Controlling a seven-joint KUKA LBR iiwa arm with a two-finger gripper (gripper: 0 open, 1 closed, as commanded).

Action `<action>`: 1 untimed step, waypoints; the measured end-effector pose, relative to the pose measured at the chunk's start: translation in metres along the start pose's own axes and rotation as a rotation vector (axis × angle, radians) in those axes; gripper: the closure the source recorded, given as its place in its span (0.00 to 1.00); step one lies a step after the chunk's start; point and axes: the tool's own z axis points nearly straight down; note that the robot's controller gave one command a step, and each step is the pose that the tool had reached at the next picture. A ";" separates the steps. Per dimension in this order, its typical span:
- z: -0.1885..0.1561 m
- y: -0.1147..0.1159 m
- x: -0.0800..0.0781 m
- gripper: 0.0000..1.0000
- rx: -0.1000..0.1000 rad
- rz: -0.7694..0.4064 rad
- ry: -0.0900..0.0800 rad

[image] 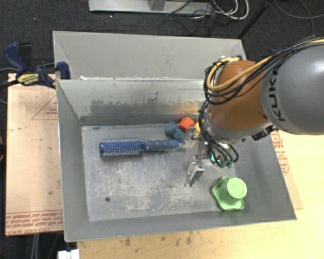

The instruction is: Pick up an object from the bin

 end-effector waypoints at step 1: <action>0.073 0.059 -0.086 0.00 0.003 -0.163 -0.012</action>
Offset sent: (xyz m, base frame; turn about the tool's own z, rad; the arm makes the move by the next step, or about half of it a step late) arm 0.0814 0.0580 -0.0788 -0.1618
